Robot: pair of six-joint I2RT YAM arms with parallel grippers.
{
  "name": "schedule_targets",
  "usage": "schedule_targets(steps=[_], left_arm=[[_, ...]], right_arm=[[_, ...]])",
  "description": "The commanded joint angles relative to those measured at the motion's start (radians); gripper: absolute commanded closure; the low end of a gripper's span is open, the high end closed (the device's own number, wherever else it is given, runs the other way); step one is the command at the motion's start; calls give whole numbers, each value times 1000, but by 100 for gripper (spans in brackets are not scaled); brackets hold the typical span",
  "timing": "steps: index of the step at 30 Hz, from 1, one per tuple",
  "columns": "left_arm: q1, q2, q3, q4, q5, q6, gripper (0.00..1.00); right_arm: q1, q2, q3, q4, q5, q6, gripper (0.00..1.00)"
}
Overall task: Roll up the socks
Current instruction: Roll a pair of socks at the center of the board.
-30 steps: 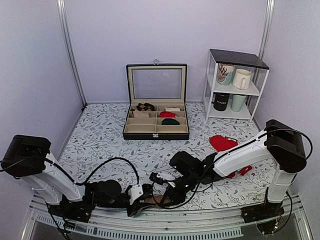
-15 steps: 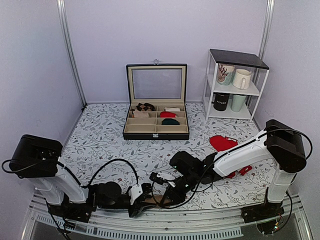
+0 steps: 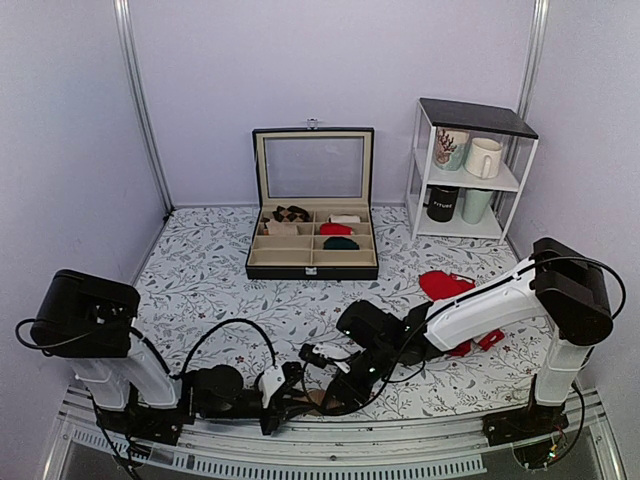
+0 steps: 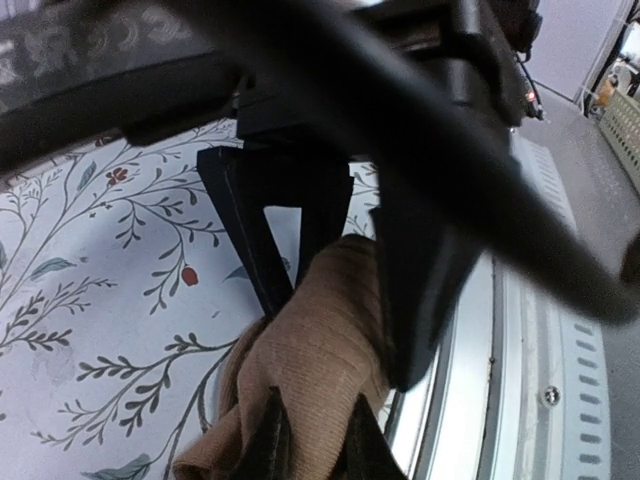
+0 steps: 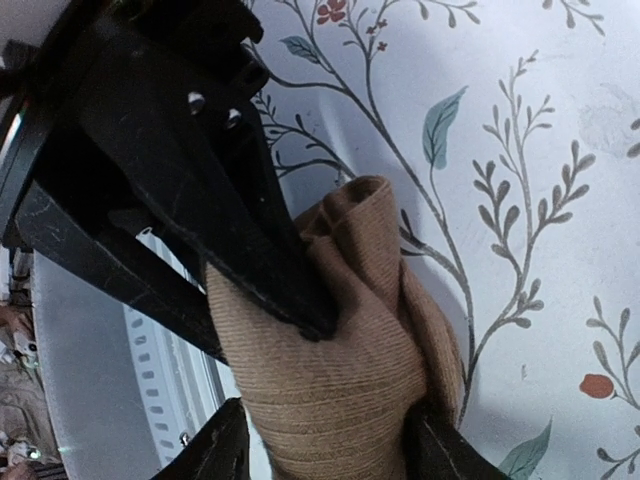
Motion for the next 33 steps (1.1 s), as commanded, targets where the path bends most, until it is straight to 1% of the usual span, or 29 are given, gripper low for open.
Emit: schedule_targets(steps=[1, 5, 8, 10, 15, 18, 27, 33], left_arm=[[-2, 75, 0, -228, -3, -58, 100], [-1, 95, 7, -232, 5, -71, 100], [-3, 95, 7, -236, 8, -71, 100], [-2, 96, 10, -236, 12, -68, 100], [-2, 106, 16, -236, 24, -66, 100], [-3, 107, 16, -237, 26, -66, 100], [-1, 116, 25, -245, 38, -63, 100], [-1, 118, 25, -245, 41, -66, 100]], right_arm=[[4, 0, -14, -134, 167, -3, 42], [-3, -90, -24, -100, 198, -17, 28], [-7, -160, -49, -52, 204, -24, 22], [-7, -202, -78, -3, 207, -28, 18], [-8, -299, -180, 136, 200, -34, 1], [-12, -310, -218, 196, 161, -36, 0], [-52, -196, -226, 294, 87, -64, 0], [-57, -129, -228, 318, 71, -72, 0]])
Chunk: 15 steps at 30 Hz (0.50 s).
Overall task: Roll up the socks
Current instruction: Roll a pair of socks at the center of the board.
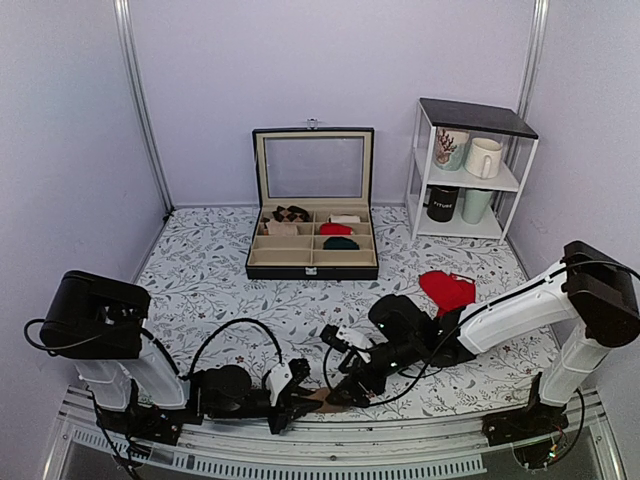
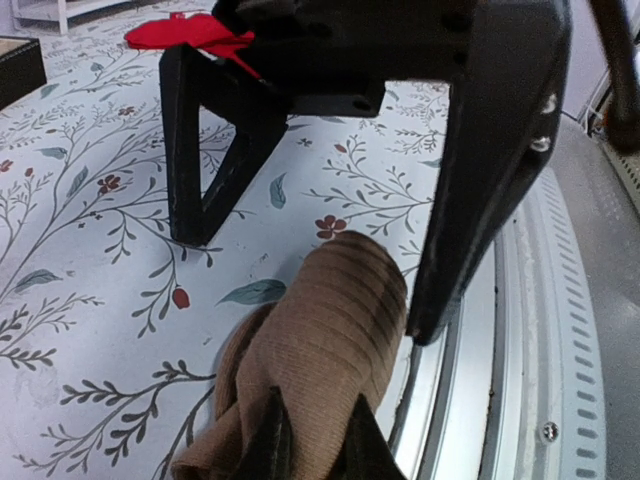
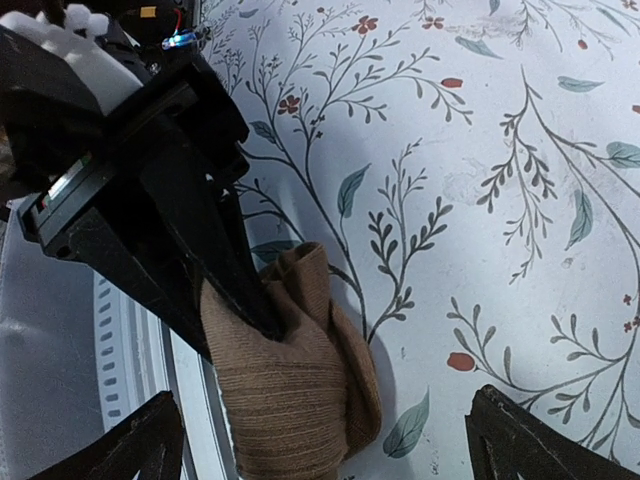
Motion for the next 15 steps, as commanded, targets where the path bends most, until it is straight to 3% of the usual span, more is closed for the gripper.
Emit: schedule_targets(steps=[1, 8, 15], left_arm=[[-2, 64, -25, -259, 47, -15, 100], [-2, 67, -21, -267, 51, -14, 100], [0, 73, -15, -268, 57, -11, 100]], right_arm=[[-6, 66, -14, 63, -45, -14, 0], [-7, 109, -50, 139, -97, 13, 2], [7, 159, -60, 188, -143, 67, 11]])
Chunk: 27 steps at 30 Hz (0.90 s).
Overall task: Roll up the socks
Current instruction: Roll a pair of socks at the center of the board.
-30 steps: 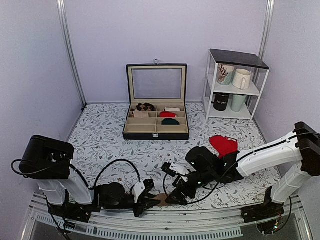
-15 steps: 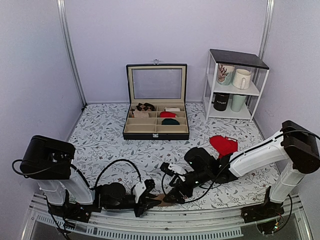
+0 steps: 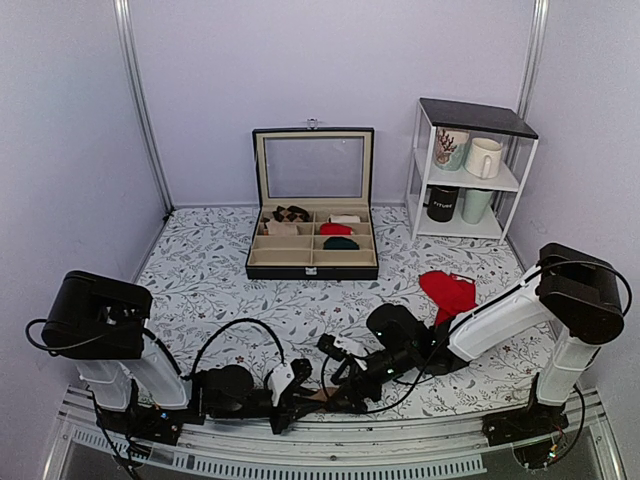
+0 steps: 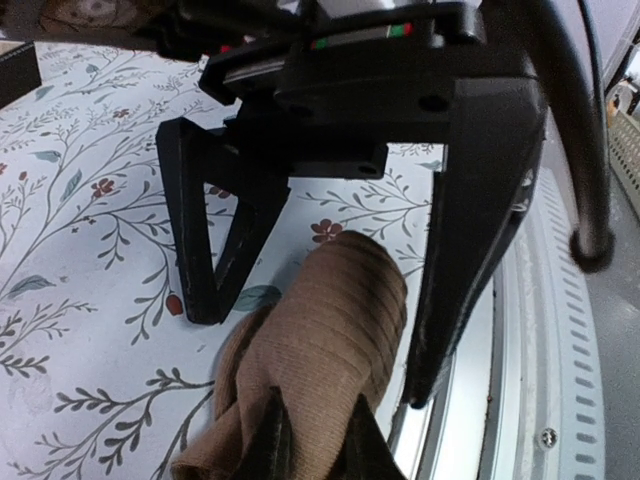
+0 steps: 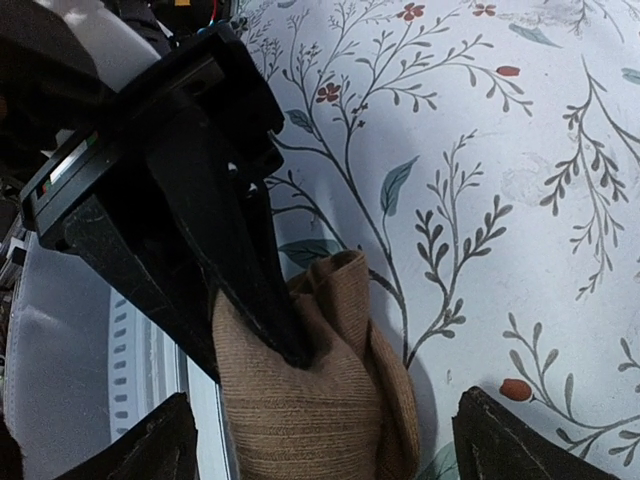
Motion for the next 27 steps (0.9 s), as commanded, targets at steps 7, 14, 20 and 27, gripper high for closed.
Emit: schedule_targets(steps=[7, 14, 20, 27], left_arm=[[-1, 67, -27, -268, 54, -14, 100], [0, 74, -19, -269, 60, -8, 100], [0, 71, -20, -269, 58, -8, 100], [4, 1, -26, -298, 27, 9, 70]], right_arm=[[26, 37, -39, -22, -48, 46, 34], [27, 39, -52, -25, -40, 60, 48], [27, 104, 8, -39, -59, 64, 74], [16, 81, 18, -99, 0, 84, 97]])
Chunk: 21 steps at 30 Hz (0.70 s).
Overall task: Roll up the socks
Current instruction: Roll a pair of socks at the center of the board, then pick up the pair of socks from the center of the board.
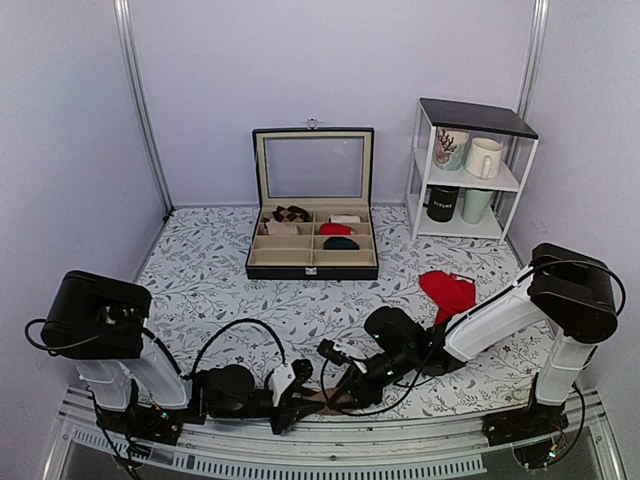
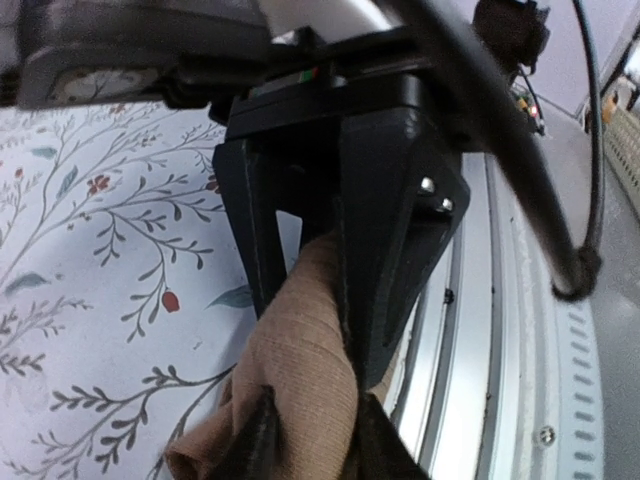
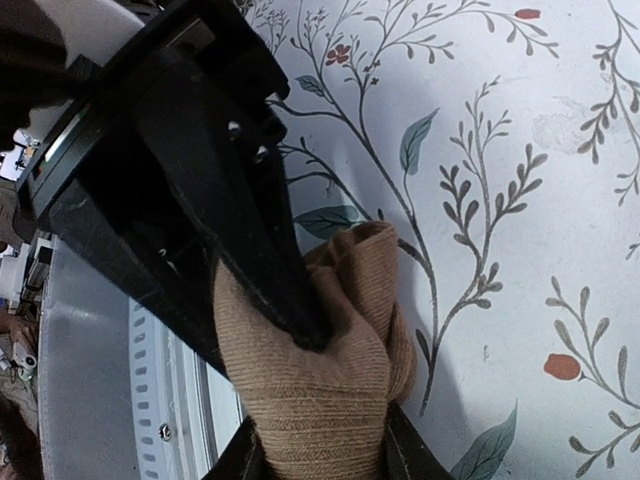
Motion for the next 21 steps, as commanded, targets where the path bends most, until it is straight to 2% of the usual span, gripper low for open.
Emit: schedule_targets(steps=[1, 3, 4, 5, 11, 16, 21], left_arm=[[5, -37, -34, -305, 13, 13, 55], [18, -134, -44, -352, 11, 25, 28], [31, -190, -46, -394, 7, 31, 8], [38, -257, -46, -440, -3, 36, 1], [89, -632, 22, -806, -119, 40, 0], [177, -794, 67, -990, -133, 33, 1], [218, -871, 91, -1084, -153, 34, 0]], right_arm=[[5, 29, 15, -104, 68, 24, 99], [-8, 0, 17, -133, 86, 25, 100], [-19, -20, 18, -145, 91, 19, 100], [-31, -40, 18, -157, 91, 15, 100], [-128, -159, 76, -244, 80, -55, 100], [-234, -157, 263, -381, 65, -189, 100], [-361, -63, 500, -443, 43, -319, 100]])
